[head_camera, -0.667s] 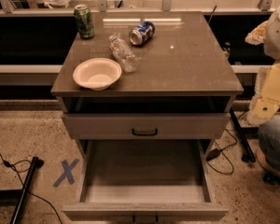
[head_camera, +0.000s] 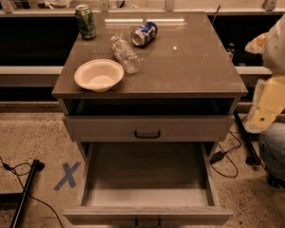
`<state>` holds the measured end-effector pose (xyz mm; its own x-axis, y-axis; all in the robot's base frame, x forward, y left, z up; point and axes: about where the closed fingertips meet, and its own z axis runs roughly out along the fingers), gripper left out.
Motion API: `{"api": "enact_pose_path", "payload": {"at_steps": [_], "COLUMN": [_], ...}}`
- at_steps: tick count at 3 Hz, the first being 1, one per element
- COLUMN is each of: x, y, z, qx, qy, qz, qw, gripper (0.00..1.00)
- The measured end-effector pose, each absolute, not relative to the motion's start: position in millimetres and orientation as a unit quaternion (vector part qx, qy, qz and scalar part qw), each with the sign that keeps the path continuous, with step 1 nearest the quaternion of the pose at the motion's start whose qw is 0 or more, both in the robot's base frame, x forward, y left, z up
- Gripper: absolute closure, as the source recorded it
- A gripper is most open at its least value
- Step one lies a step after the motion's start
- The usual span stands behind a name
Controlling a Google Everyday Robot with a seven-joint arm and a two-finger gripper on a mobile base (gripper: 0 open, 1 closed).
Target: Close middle drawer
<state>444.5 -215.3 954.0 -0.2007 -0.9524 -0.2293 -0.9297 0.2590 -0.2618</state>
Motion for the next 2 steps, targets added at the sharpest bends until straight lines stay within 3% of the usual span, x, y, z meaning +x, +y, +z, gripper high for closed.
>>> {"api": "enact_pose_path", "payload": {"at_steps": [2], "x": [430.3], "y": [-193.0], "z": [839.3], "qx": [-0.642], "qy": [0.711], "qz": [0.067], "qw": [0.28], "gripper": [0.0]}}
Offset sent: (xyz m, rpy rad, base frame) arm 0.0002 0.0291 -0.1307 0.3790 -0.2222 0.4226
